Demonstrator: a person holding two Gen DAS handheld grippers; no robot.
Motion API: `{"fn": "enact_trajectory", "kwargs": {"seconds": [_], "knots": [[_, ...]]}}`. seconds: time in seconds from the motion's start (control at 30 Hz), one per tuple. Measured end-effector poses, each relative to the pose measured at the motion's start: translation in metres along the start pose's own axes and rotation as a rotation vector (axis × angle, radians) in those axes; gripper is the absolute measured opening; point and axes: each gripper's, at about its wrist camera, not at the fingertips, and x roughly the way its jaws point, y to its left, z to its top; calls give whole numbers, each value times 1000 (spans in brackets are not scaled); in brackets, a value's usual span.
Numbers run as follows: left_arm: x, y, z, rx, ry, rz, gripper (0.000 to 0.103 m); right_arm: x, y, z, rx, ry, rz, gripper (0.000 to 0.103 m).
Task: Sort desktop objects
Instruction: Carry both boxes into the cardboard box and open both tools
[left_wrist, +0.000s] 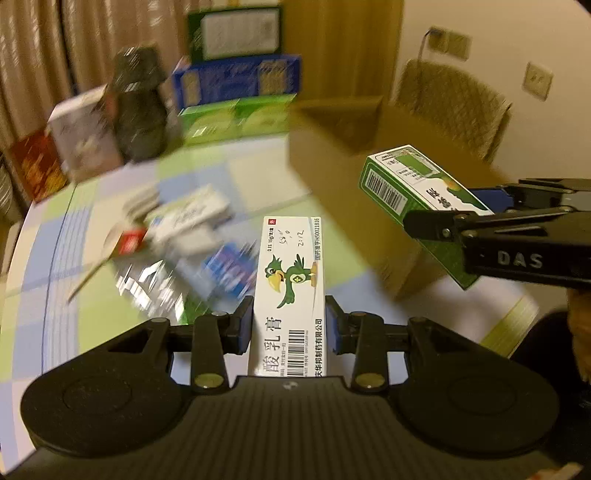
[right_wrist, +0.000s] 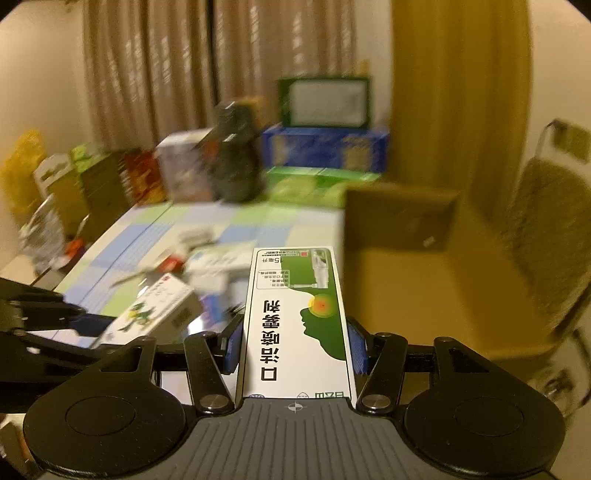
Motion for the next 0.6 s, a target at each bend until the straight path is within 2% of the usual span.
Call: {"fn": "enact_trajectory", "kwargs": {"seconds": [0.13,0.3,0.43,0.6], "knots": [[1,-35,45,27,-41,-40,33,-11,-49,21,29,-21,-61,53],[26,-73,85,42,-37,-82,33,-9,-103,32,78,-8,-92,53],[51,-96,98,53,-10,-105,33,-3,-140,29,126,23,-104,53],[81,-105,109,56,17,-127,33,10,-158,27,155,53,-104,53]]}}
